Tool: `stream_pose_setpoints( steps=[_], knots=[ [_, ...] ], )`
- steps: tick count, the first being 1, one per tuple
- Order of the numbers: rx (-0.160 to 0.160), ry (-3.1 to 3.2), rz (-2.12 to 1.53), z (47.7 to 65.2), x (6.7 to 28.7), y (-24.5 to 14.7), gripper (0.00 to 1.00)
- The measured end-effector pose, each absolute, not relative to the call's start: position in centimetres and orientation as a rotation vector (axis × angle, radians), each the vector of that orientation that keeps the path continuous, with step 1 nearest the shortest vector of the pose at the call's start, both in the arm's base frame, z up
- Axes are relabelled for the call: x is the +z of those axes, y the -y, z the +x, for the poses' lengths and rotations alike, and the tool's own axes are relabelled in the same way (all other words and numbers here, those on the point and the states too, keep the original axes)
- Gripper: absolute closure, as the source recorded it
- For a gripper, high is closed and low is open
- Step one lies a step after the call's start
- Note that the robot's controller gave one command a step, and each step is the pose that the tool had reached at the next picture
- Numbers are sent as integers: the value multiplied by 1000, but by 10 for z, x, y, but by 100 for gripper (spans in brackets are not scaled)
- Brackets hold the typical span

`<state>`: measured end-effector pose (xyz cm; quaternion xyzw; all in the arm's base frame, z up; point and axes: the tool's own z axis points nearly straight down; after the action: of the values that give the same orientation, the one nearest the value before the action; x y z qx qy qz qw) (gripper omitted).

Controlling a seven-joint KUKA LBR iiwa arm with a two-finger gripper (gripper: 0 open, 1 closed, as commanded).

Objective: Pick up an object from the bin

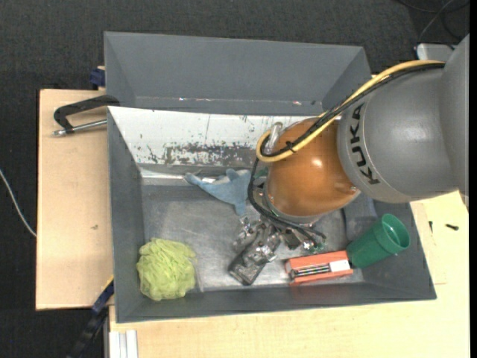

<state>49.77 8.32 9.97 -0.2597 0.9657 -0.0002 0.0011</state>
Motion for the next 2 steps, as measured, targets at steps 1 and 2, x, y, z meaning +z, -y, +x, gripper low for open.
stream_pose_setpoints(
  steps=[1,2],
  knots=[
    [0,-3031,-815,498,100,-83,100],
    [3,-3051,-752,503,147,-80,100]
  ],
)
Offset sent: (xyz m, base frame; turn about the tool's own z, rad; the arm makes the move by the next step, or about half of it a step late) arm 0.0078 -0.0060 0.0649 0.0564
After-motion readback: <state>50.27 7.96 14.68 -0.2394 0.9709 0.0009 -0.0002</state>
